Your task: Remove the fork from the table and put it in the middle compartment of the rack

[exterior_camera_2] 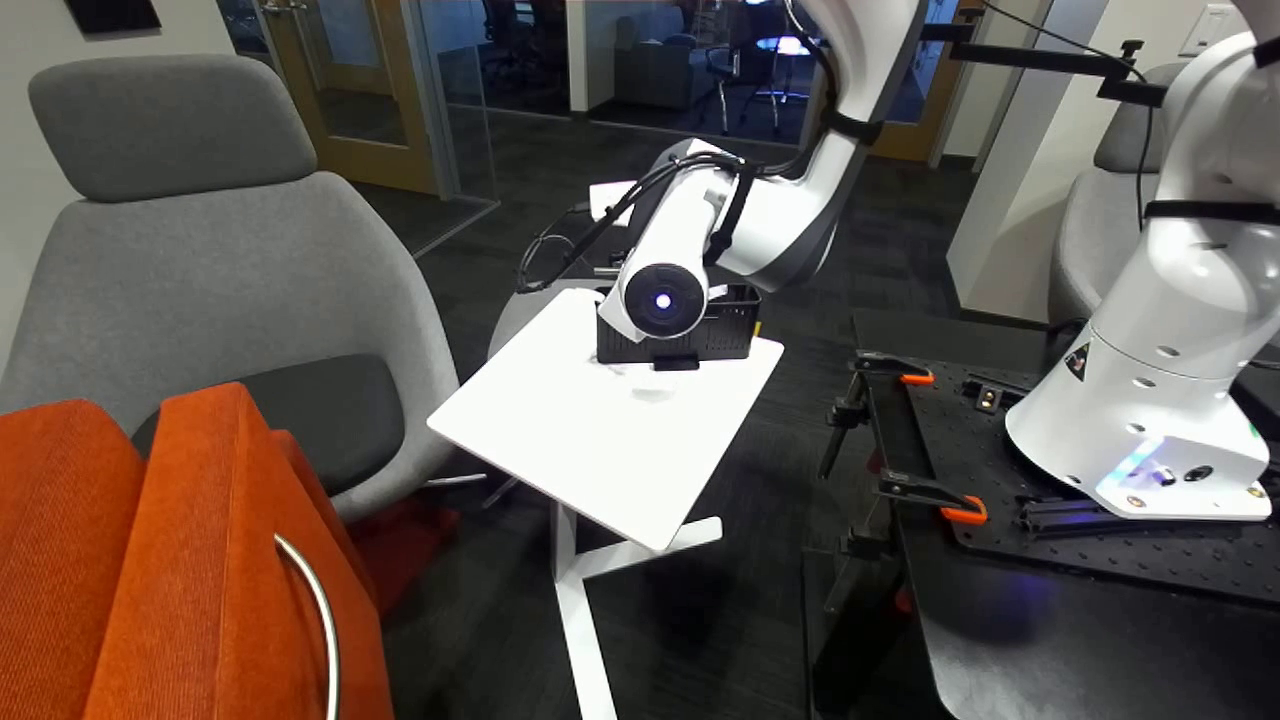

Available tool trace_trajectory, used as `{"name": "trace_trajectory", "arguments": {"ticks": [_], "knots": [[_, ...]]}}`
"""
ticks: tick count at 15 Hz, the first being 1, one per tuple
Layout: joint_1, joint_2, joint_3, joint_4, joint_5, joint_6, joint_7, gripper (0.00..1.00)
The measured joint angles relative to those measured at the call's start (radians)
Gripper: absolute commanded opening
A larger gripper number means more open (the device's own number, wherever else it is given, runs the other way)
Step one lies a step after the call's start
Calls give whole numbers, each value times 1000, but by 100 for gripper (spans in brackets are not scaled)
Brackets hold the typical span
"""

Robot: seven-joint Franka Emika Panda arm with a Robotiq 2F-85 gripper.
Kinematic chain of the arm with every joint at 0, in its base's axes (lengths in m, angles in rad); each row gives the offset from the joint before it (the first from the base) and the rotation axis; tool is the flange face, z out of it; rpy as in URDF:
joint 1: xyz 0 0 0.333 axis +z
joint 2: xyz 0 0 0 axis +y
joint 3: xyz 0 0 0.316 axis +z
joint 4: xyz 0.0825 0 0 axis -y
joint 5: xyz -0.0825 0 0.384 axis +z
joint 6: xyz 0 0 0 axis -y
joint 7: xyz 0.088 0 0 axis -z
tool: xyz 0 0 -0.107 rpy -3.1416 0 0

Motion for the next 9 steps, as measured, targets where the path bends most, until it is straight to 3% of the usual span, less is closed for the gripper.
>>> {"name": "trace_trajectory", "arguments": {"ticks": [4, 9], "knots": [[0, -108, 11, -44, 23, 0, 1, 100], [1, -290, 29, -112, 133, 0, -3, 100]]}}
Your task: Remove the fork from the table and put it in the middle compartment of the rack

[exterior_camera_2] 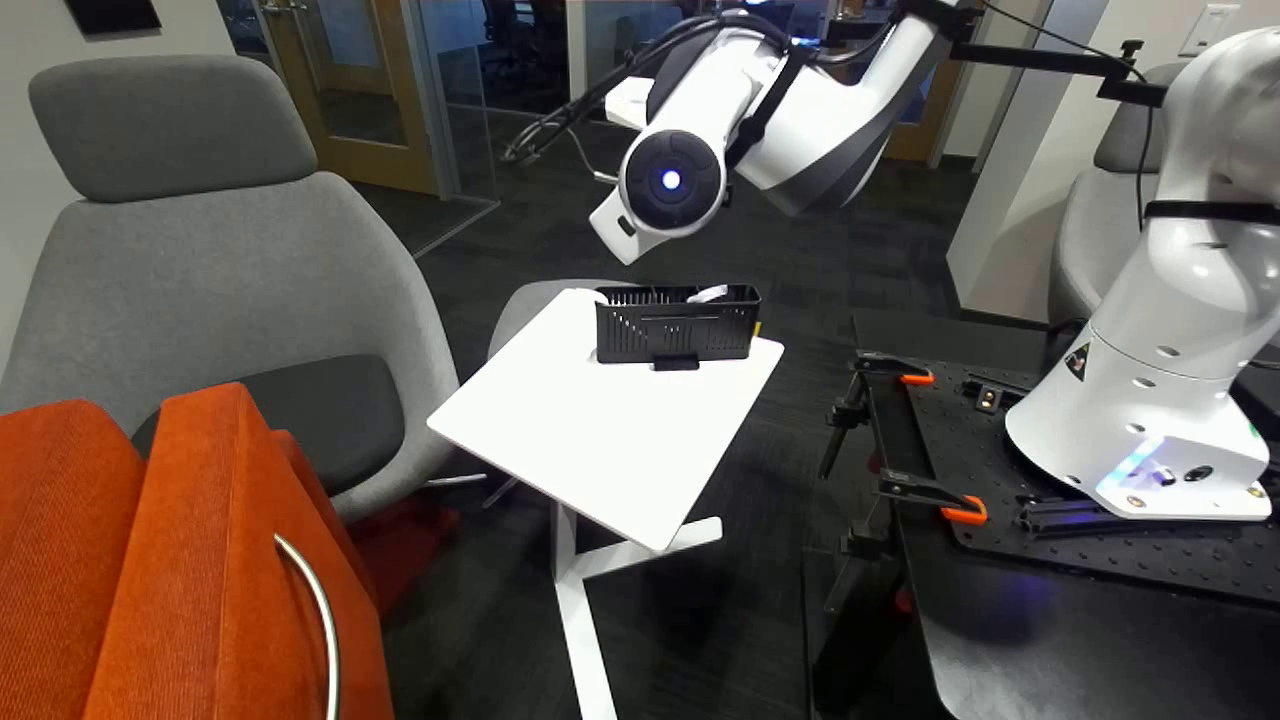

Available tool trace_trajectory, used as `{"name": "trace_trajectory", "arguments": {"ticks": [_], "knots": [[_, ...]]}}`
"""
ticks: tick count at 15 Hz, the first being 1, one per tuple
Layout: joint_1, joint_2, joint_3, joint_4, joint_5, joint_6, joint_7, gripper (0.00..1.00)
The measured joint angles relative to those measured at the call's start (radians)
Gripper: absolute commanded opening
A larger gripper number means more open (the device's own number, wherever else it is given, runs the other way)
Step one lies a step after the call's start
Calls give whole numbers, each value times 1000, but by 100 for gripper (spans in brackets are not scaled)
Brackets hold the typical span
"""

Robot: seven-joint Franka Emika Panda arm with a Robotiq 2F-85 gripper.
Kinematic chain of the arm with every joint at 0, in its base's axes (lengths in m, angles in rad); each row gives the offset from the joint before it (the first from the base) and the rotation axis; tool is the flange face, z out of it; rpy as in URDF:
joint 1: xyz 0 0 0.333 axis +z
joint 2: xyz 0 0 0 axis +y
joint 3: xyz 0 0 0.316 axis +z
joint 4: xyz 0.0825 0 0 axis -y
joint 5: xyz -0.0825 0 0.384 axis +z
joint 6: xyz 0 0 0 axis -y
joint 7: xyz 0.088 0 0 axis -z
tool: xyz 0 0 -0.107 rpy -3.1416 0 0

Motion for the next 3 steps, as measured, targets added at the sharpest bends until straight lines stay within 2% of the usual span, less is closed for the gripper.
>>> {"name": "trace_trajectory", "arguments": {"ticks": [3], "knots": [[2, -81, 8, -19, 49, -1, -2, 100]]}}
